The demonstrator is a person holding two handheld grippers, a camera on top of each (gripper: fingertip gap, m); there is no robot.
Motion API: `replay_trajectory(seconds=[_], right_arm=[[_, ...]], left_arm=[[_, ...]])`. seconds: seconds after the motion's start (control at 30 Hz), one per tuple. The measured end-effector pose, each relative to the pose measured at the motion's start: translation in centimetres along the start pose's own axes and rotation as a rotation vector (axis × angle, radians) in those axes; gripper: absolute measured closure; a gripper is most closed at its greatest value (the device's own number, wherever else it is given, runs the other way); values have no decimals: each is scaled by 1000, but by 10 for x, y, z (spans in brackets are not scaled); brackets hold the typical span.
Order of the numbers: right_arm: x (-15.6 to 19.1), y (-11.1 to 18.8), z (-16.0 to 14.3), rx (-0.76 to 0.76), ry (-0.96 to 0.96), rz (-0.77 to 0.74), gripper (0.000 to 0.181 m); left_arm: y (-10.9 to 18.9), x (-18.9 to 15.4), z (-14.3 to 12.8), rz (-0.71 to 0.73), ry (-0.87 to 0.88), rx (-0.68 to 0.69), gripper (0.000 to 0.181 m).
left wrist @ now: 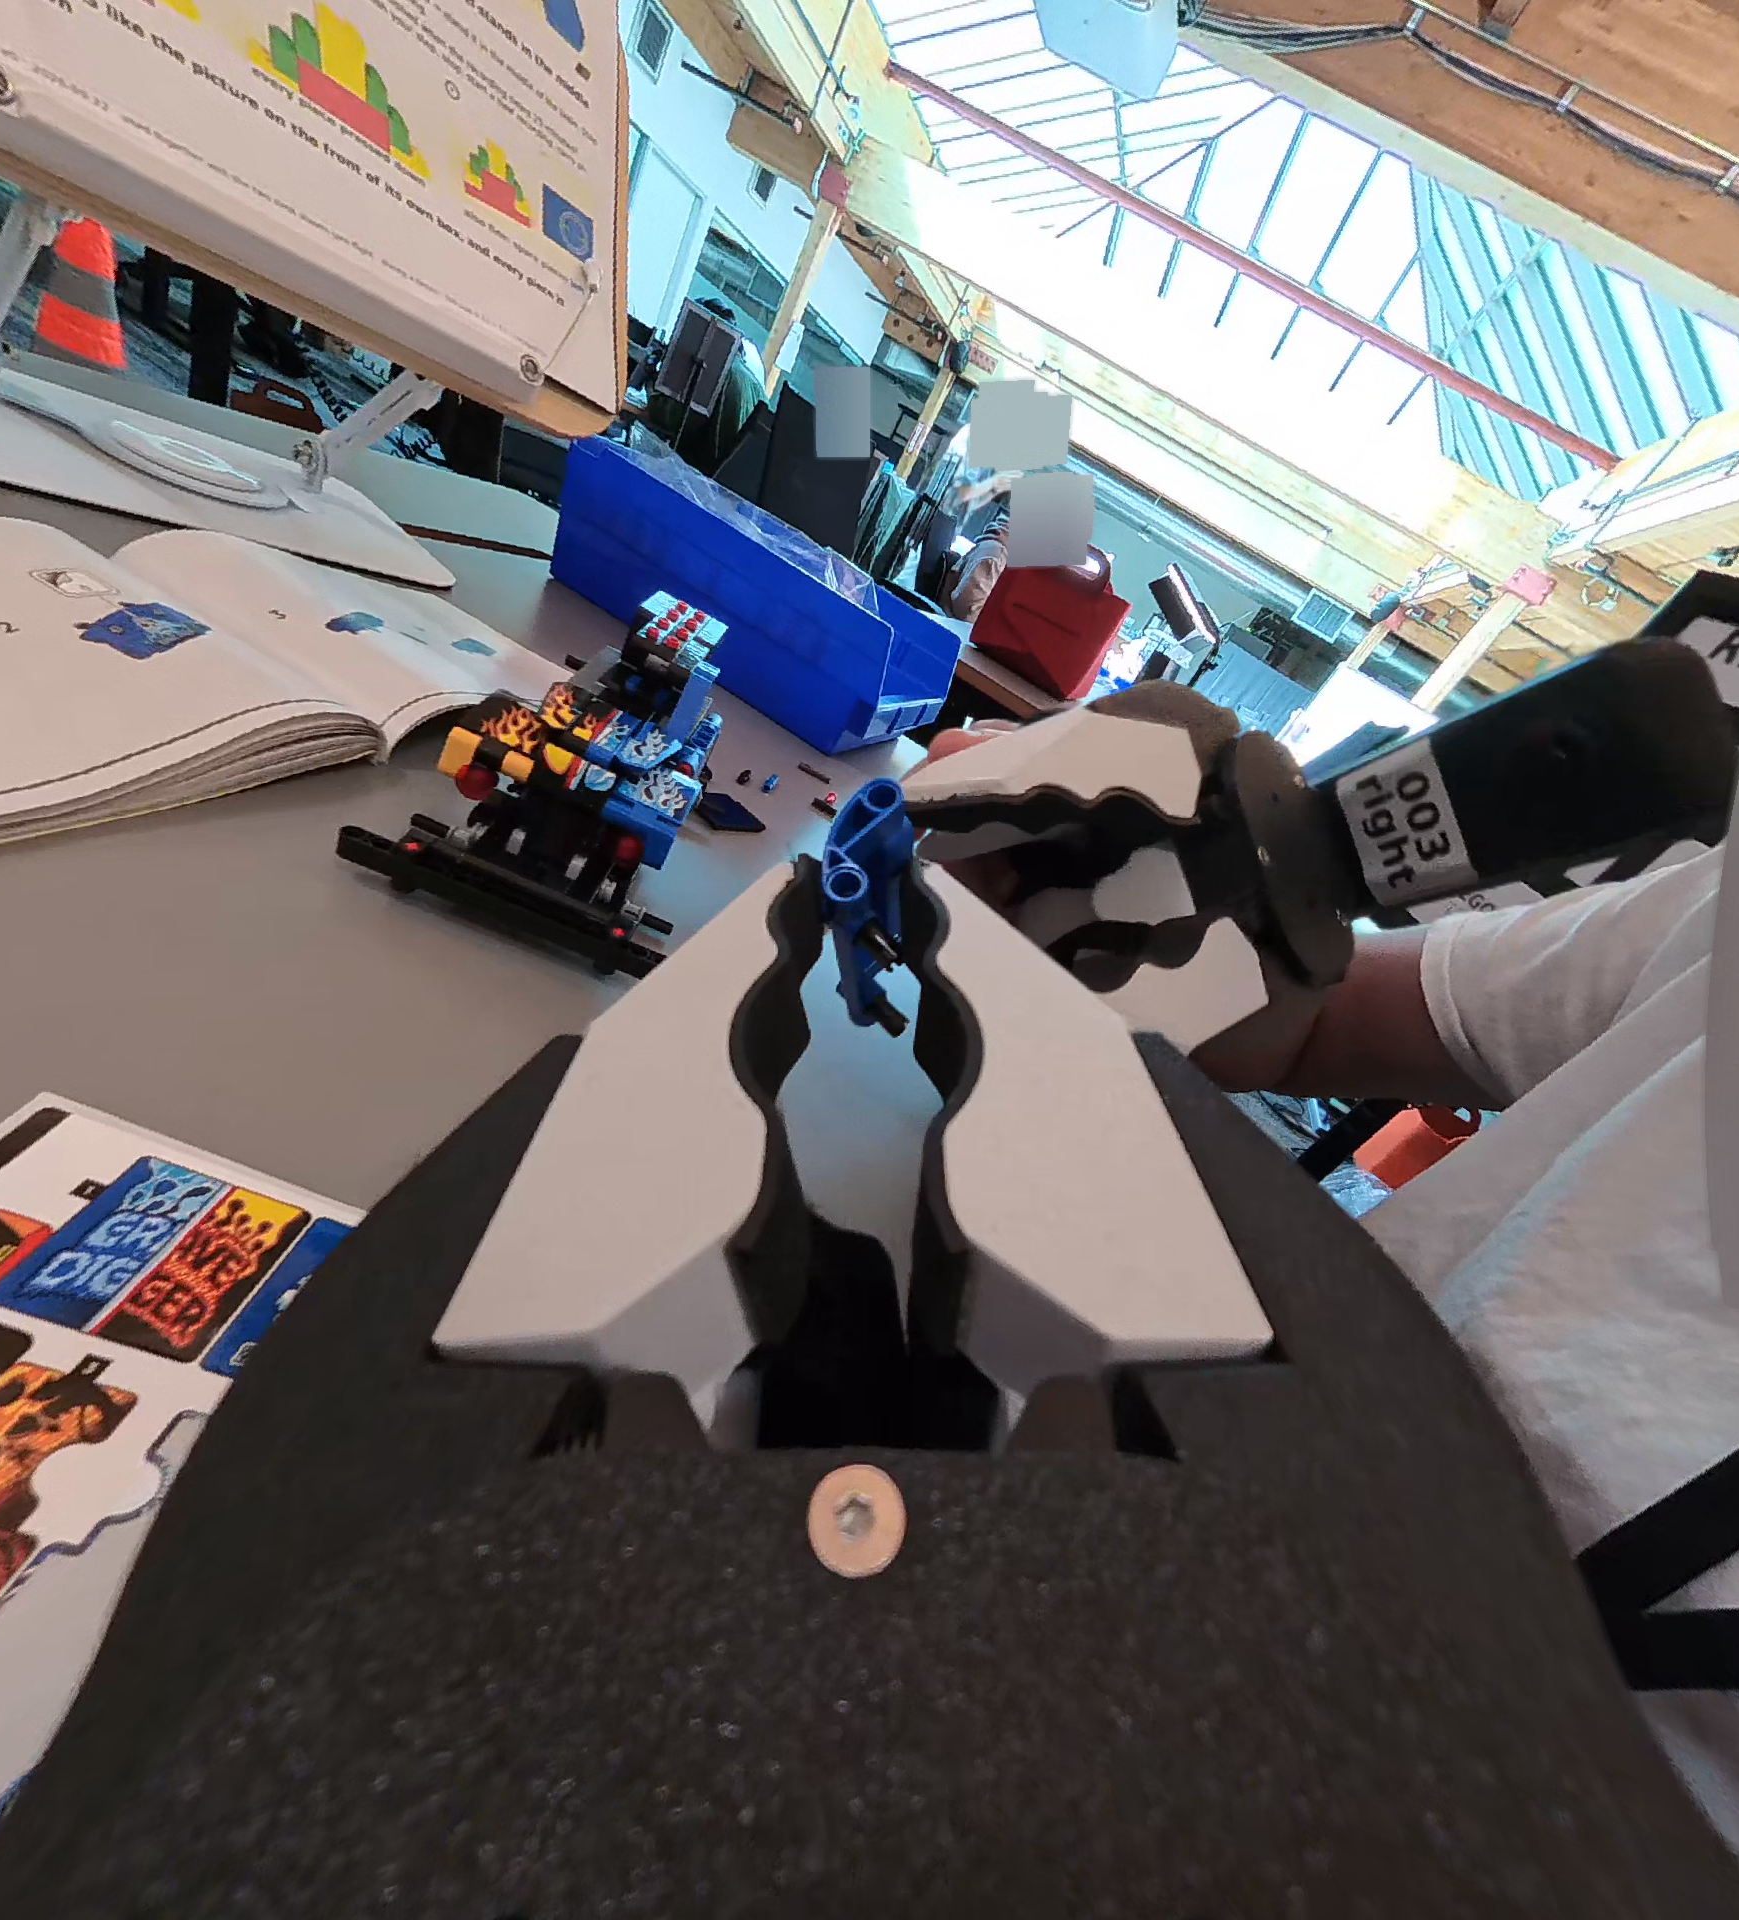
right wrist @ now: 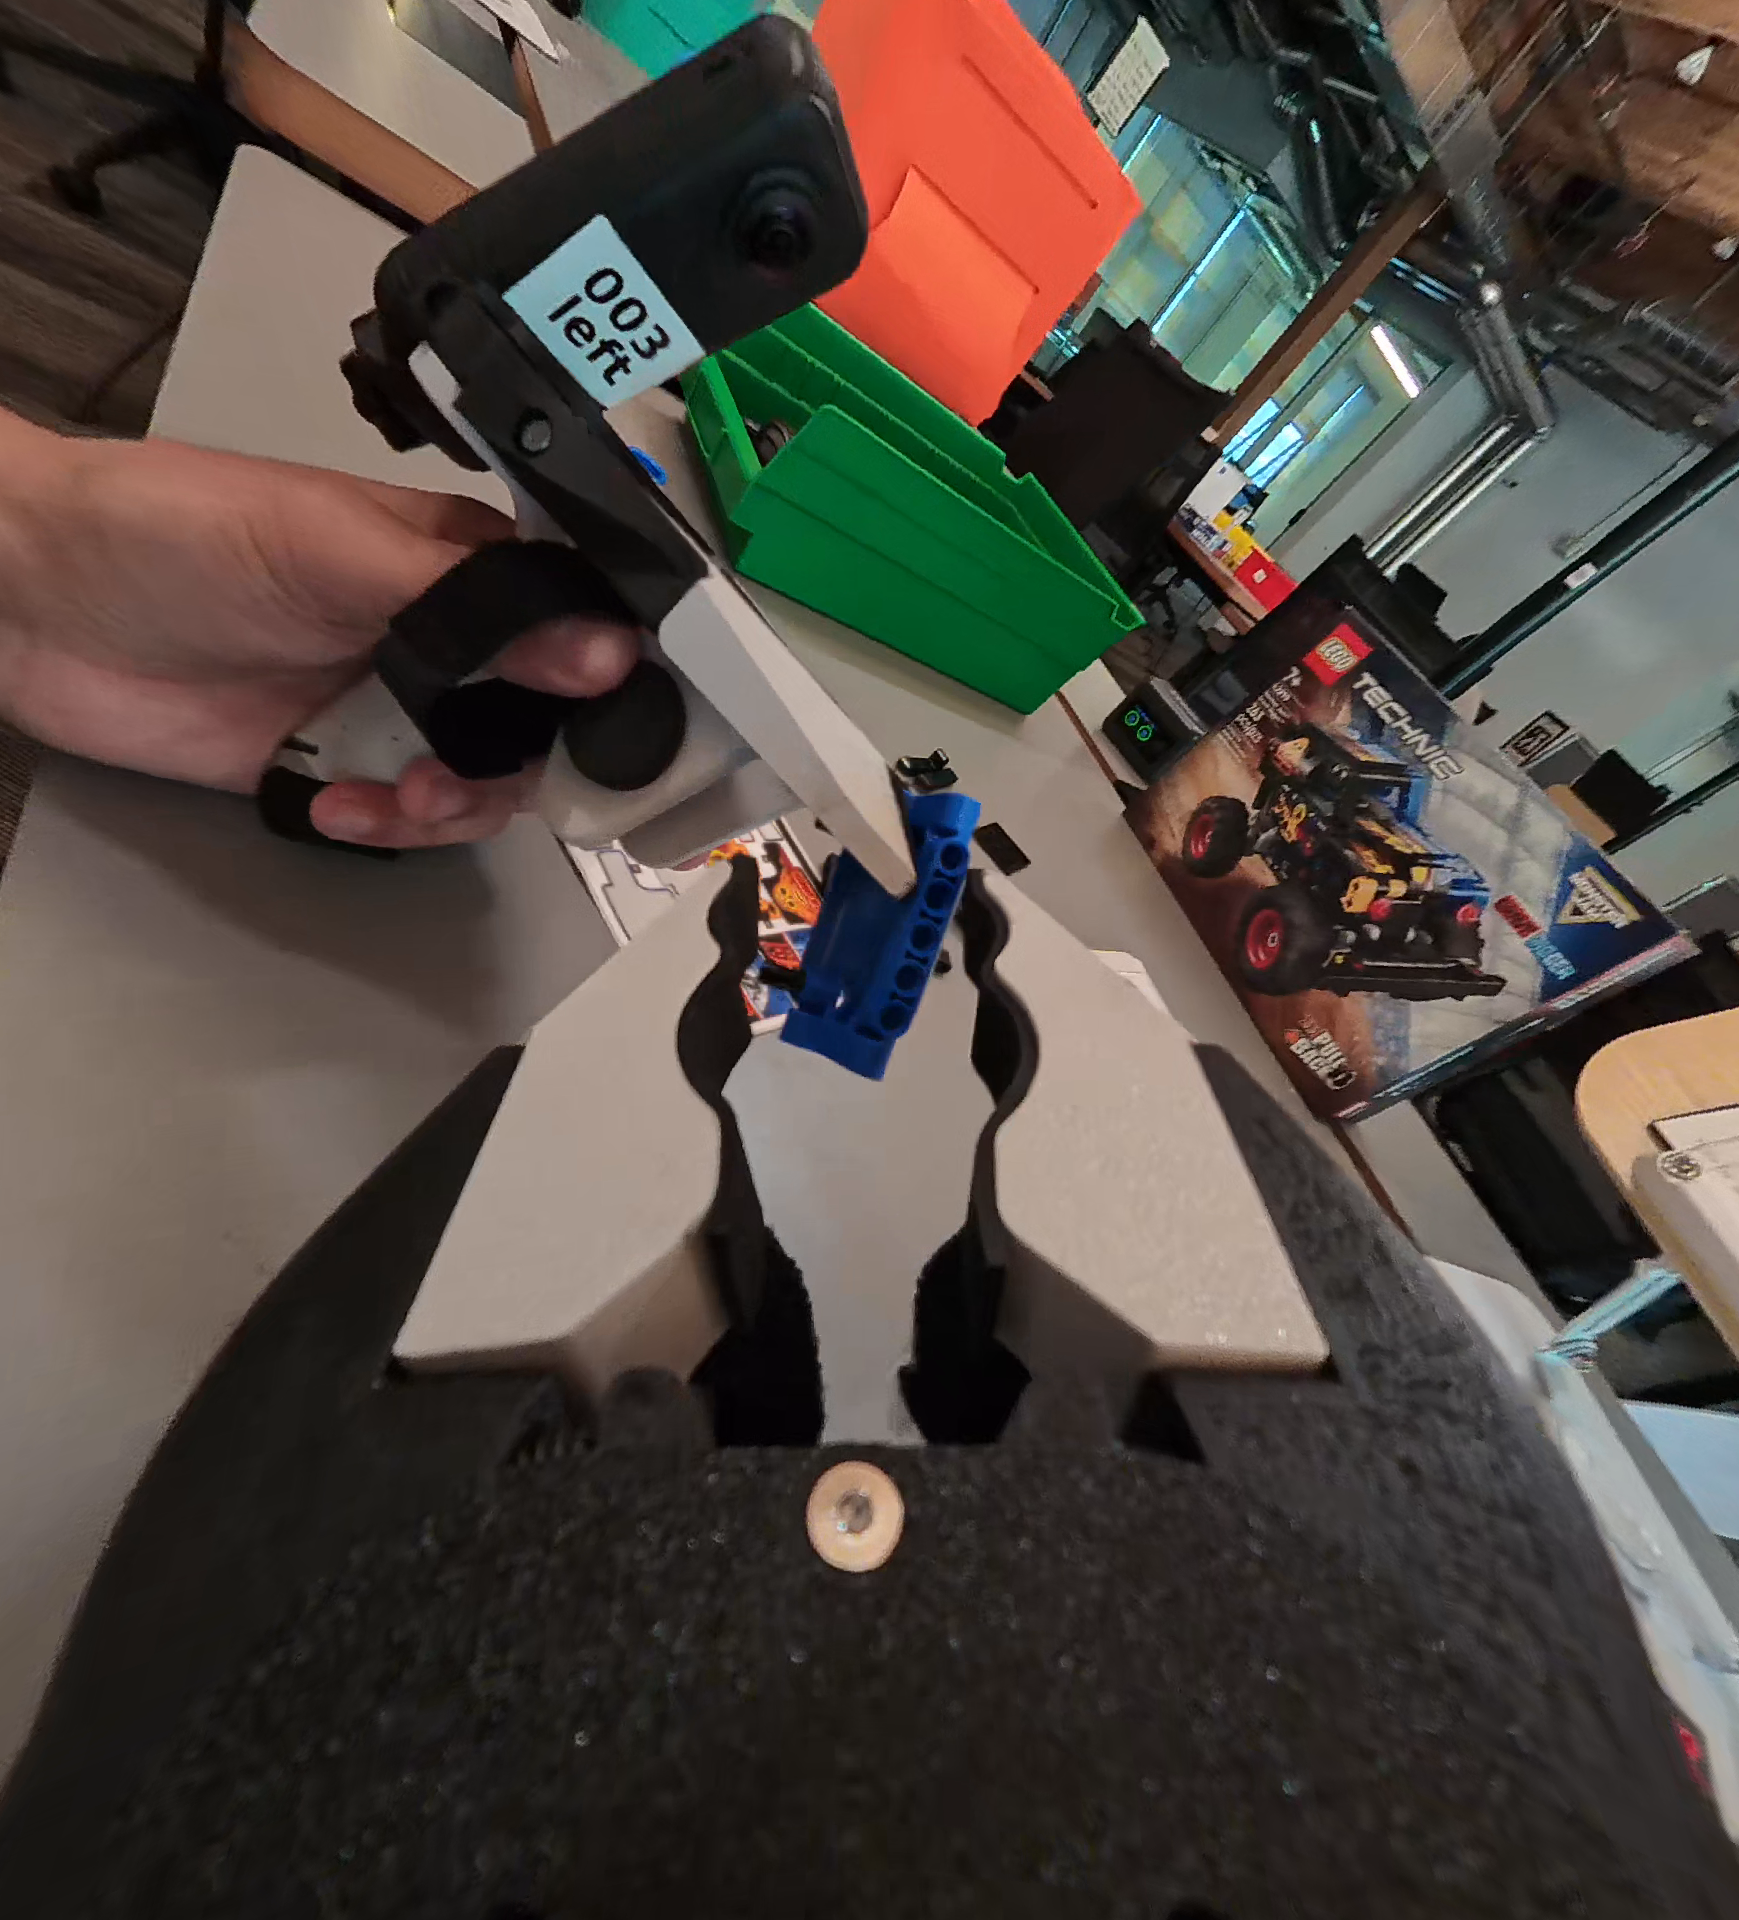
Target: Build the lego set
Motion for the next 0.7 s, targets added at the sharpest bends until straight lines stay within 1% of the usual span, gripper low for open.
replay_trajectory(seconds=[0.13,0.27,0.33,0.47,0.6,0.7], right_arm=[[3,-3,-1,34,55,-58,143],[3,-2,-1,34,16,-43,139],[4,-2,-1,28,0,-42,138],[6,-2,0,29,1,-52,133],[2,-1,1,27,3,-99,137],[4,-3,0,38,16,-97,136]], left_arm=[[-1,-1,0,9,-9,-6,168],[-1,-2,0,46,-43,-19,169],[-1,-2,0,37,-41,-22,172],[-1,-2,1,10,-24,-36,172],[2,-3,3,-27,-4,-68,172],[1,-3,3,-36,7,-66,172]])
Point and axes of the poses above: each gripper's, where its closed fingertips meet, y back along the fingers, z out of its top, x = y × z across the jaws, the point moved 7 cm from there along y, back along the fingers, and after that the axes turned 7 degrees about y, right-handed, at the moved point
